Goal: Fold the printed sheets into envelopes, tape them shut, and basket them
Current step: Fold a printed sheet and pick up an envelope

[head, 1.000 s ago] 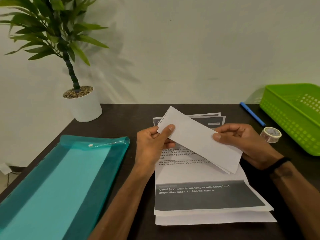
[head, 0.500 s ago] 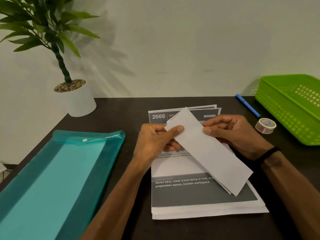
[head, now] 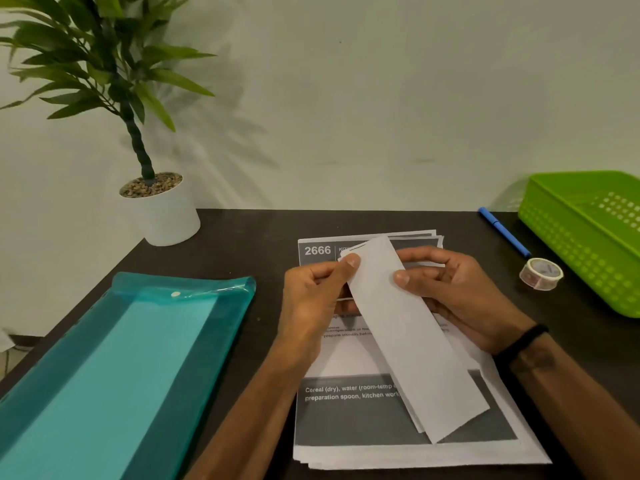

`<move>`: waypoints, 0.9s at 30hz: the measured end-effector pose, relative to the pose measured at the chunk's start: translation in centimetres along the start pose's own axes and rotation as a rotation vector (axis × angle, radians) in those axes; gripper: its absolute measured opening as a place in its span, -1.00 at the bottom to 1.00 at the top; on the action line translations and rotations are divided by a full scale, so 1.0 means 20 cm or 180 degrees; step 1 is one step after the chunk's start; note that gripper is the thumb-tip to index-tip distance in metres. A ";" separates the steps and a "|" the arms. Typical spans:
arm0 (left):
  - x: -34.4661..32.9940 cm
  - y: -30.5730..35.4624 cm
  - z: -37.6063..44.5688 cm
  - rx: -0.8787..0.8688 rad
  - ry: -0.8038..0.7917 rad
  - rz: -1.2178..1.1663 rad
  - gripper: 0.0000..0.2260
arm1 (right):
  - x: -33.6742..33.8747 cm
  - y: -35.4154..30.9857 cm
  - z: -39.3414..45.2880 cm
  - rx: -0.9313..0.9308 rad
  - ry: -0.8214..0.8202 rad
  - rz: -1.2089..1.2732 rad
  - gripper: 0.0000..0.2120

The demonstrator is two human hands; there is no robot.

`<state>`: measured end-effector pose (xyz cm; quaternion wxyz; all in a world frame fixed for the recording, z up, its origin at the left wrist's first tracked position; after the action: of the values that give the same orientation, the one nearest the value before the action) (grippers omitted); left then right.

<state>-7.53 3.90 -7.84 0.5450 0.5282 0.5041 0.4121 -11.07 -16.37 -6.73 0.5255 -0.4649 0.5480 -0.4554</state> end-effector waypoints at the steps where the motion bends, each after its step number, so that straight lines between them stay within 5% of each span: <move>1: 0.00 0.00 0.00 -0.0033 0.0062 0.0065 -0.76 | -0.02 0.00 0.00 -0.0007 -0.0016 -0.0004 -0.61; 6: 0.00 -0.03 0.00 -0.0306 0.0309 0.0544 -0.77 | -0.06 0.00 -0.01 0.0028 0.0067 0.0033 -0.60; 14: -0.05 -0.01 -0.04 -0.1025 0.0088 0.1468 -0.74 | -0.10 0.03 -0.01 0.0248 0.0119 -0.0109 -0.28; 27: -0.04 -0.01 -0.04 -0.0749 -0.0037 0.1158 -0.77 | -0.07 0.04 -0.01 0.0084 0.0231 -0.0076 -0.58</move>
<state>-8.40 3.17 -7.95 0.5224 0.5456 0.3457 0.5567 -11.21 -14.84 -7.20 0.5059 -0.4476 0.5550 -0.4855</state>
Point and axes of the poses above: each hand's wrist, its own z-axis towards the middle knuckle, its own x-axis out of the back of the hand, y = z × x, the point moved 2 cm from there along z, towards the middle knuckle, and after that the axes turned 5 degrees about z, right-handed, at the moved point
